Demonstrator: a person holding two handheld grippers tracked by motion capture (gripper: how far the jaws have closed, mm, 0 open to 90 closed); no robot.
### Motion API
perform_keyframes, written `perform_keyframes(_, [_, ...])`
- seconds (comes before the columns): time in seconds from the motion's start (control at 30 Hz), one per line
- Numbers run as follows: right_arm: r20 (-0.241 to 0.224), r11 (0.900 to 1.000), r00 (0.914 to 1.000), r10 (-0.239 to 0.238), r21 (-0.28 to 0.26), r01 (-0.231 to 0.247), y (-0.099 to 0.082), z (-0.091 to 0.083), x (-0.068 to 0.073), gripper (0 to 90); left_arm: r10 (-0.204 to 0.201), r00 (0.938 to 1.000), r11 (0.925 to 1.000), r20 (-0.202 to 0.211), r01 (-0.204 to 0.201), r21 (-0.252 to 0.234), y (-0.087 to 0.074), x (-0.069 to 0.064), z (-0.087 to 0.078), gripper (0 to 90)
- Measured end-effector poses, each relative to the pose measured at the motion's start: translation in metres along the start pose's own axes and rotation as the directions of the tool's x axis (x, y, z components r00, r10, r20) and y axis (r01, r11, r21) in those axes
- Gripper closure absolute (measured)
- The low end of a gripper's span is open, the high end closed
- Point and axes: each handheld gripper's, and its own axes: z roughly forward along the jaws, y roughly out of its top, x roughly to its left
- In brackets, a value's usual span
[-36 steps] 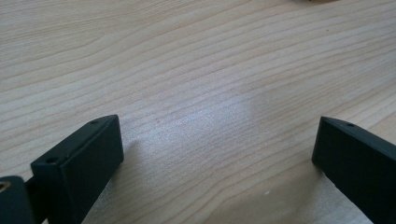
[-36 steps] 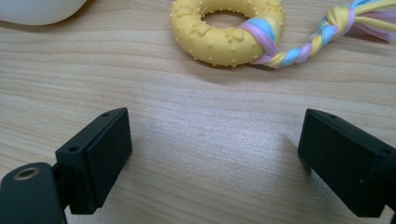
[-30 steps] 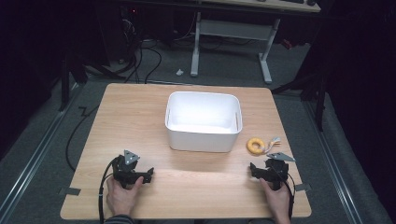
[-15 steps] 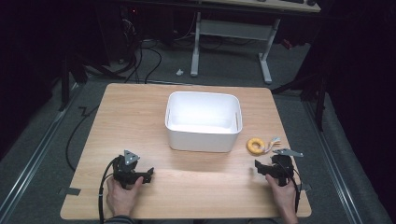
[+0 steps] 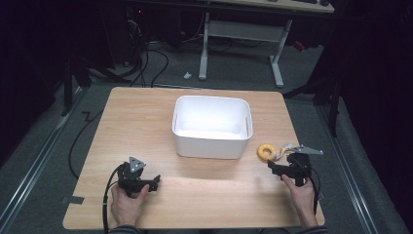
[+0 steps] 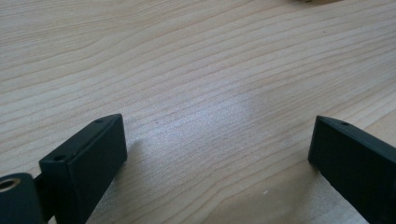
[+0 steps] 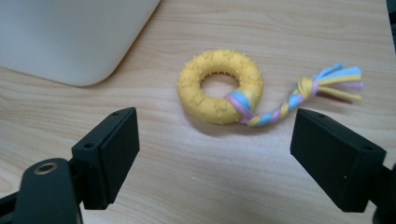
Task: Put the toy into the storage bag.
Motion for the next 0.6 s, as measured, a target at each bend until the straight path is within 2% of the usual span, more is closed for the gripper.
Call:
perform_keyframes(0.27, [-0.016,0.9999,0.9998,-0.014,0.003,0.014,0.017,0.002,0.000,14.9,0.000,1.0000,1.0000,0.000,0.000,0.000,0.000,0.000,0.000,5.1])
perform_keyframes(0.33, [-0.004,0.9998,0.9999,-0.010,0.019,0.010,0.022,0.004,0.000,14.8,0.000,1.0000,1.0000,0.000,0.000,0.000,0.000,0.000,0.000,5.1])
perform_keyframes(0.47, [-0.015,0.9991,0.9999,0.002,0.041,-0.002,0.028,0.008,-0.002,14.7,0.000,1.0000,1.0000,0.000,0.000,0.000,0.000,0.000,0.000,5.1])
perform_keyframes(0.6, [-0.024,0.9972,0.9996,-0.014,0.073,0.015,0.033,0.012,-0.004,14.7,0.000,1.0000,1.0000,0.000,0.000,0.000,0.000,0.000,0.000,5.1])
